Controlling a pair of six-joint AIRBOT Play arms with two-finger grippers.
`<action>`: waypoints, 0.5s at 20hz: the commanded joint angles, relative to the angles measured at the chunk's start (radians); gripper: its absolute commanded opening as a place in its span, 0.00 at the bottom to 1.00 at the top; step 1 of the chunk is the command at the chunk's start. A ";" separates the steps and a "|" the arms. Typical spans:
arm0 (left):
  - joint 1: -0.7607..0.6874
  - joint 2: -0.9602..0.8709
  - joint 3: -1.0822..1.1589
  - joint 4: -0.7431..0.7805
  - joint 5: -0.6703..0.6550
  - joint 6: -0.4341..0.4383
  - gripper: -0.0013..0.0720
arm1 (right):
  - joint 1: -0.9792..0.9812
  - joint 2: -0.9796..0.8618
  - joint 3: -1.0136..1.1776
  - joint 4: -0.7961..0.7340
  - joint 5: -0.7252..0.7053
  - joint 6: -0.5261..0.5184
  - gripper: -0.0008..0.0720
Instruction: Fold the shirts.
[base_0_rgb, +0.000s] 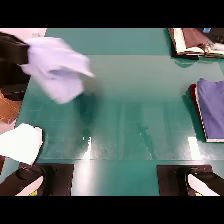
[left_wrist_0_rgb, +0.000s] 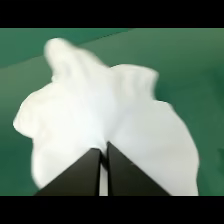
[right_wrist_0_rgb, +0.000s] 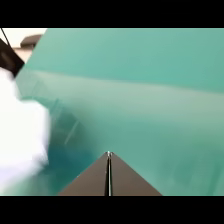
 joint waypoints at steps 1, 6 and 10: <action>-0.243 -0.073 0.040 -0.001 0.005 0.000 0.05 | -0.001 -0.066 0.141 -0.005 0.069 0.000 0.04; -0.463 -0.369 0.040 -0.018 0.110 0.013 0.05 | -0.001 -0.137 0.260 -0.005 0.188 0.000 0.04; -0.472 -0.517 0.062 -0.050 0.197 0.056 0.73 | -0.001 -0.144 0.264 -0.007 0.195 0.000 0.04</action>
